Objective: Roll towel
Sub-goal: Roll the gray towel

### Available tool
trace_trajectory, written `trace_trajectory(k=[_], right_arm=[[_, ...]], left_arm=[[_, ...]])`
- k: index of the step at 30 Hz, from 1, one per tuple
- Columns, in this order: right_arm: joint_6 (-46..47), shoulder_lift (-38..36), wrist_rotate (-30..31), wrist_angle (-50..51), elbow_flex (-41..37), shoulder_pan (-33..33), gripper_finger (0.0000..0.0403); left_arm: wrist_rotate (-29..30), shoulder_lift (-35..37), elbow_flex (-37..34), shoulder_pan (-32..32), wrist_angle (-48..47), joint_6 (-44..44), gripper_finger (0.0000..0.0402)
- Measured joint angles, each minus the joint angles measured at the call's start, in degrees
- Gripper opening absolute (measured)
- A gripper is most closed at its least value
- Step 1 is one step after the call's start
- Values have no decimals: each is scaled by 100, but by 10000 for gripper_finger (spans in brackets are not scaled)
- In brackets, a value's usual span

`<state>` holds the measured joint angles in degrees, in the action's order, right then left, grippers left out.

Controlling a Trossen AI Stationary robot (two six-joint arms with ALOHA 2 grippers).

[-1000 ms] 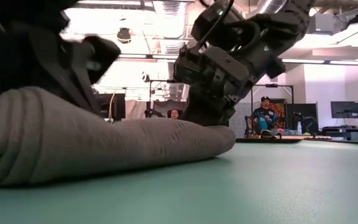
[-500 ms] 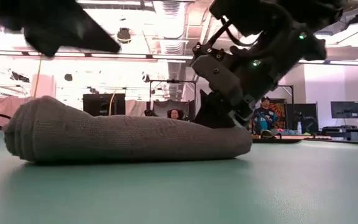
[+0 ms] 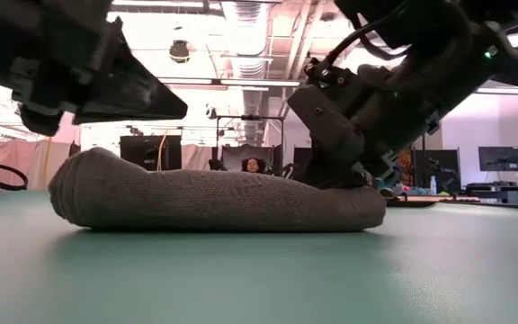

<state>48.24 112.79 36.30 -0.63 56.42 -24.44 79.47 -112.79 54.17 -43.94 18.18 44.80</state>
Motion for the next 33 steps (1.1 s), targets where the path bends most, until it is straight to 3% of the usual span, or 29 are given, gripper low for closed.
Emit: trace_trajectory(k=[6, 11, 19, 25, 30, 33], right_arm=[[311, 6, 336, 68, -4, -172, 3], [388, 4, 378, 101, 0, -195, 3], [582, 2, 425, 235, 6, -217, 3], [891, -2, 524, 652, 7, -265, 3], [1043, -2, 730, 1038, 7, -253, 3], [993, 0, 750, 1037, 3, -191, 4]], left_arm=[[-82, -9, 3, 118, -271, 771, 0], [-108, -484, 99, 146, -113, 1549, 0], [-64, -1178, 674, 142, -200, 1461, 0], [-542, -848, 653, 187, -1770, 1500, 0], [-854, -639, 647, 332, -3859, 2971, 0], [-884, -636, 645, 393, -4246, 3366, 0]])
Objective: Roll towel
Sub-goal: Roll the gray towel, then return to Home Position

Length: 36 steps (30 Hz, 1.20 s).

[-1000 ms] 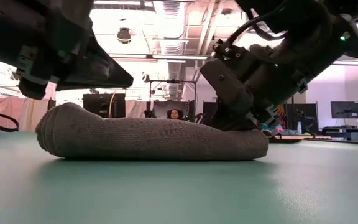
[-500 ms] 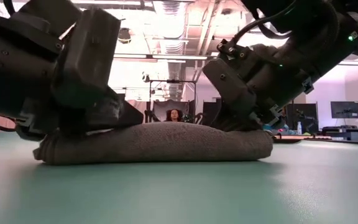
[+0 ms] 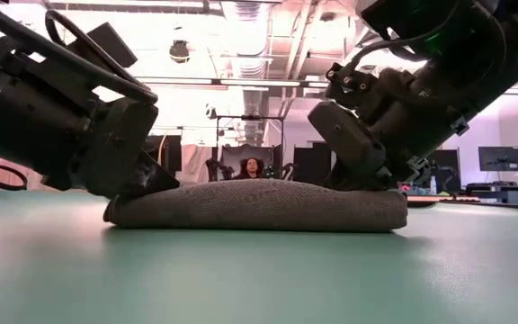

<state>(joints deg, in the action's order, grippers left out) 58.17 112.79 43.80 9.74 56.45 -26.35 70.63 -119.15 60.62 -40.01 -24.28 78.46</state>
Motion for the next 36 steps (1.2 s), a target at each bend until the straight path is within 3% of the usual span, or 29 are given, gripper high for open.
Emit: trace_trajectory(k=[7, 13, 20, 28, 31, 36], right_arm=[[-506, -153, 453, -200, -12, -152, 37], [-596, -705, 579, 450, -34, -218, 58], [-1081, -1300, 916, 802, -25, -320, 61], [-1684, -2730, 1753, 1409, -10, -1396, 62], [-2366, -3405, 1719, 1391, -10, -1687, 62], [-4180, -4434, 755, 673, -7, -1975, 62]], left_arm=[[-154, 29, 204, -12, 299, -576, 0], [-351, 150, 830, -120, 318, -1677, 0], [49, 200, 1551, -157, 229, -2998, 0], [-502, 1602, 1584, -419, -123, -3950, 0], [-1123, 2429, 1586, -548, -292, -4718, 0], [-3240, 3573, 1589, -508, -186, -5864, 0]])
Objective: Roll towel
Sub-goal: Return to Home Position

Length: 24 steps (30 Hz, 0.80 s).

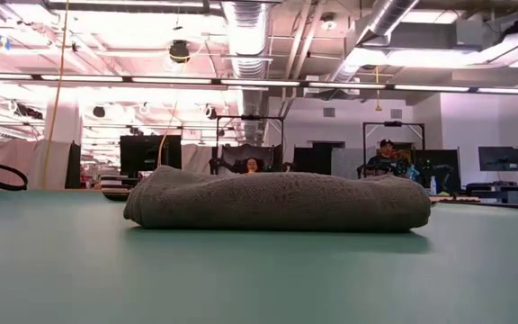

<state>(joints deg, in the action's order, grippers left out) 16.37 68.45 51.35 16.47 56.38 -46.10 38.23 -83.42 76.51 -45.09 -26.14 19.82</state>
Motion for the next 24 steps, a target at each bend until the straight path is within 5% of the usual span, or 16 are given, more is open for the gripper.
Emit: trace_trajectory(k=[6, 12, 16, 24], right_arm=[[-1823, -1154, -1369, -395, 3, 13, 61], [-1838, -2502, -1539, -14, 4, 21, 61], [-1926, -3011, -1542, 300, 16, 143, 61], [-1532, -3799, -1547, 1501, 2, 375, 61]], left_arm=[[-736, 1191, -7, 34, 592, -1767, 0], [-1760, 2427, -7, 25, 942, -3205, 0], [-1783, 2974, -4, 82, 452, -3567, 0], [-2769, 3635, -7, 91, -723, -3261, 0]])
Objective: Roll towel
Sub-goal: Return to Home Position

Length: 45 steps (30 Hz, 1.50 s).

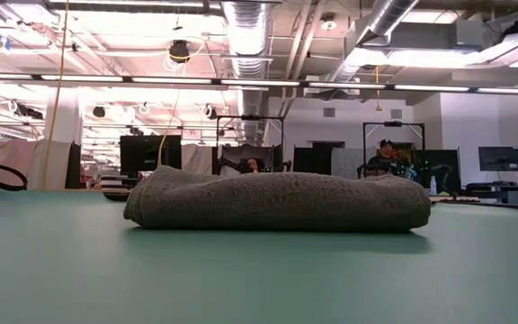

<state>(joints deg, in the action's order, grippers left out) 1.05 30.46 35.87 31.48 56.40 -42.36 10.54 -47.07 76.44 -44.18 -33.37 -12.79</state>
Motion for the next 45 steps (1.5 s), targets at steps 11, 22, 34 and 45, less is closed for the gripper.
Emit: trace_trajectory(k=[11, 22, 34, 45], right_arm=[[17, -1931, 60, -1444, -1913, 40, 61], [198, -3027, -24, -3134, -4204, 33, 61], [234, -3030, 239, -4179, -5156, 47, 61], [799, -3030, 640, -3385, -5367, 51, 61]], left_arm=[[162, 1270, -2167, 2, 1795, 678, 0], [11, 2660, -5773, 4, 5186, 1772, 0], [461, 3336, -7555, 4, 6829, 1880, 0], [560, 3475, -7586, 4, 6367, 1630, 0]])
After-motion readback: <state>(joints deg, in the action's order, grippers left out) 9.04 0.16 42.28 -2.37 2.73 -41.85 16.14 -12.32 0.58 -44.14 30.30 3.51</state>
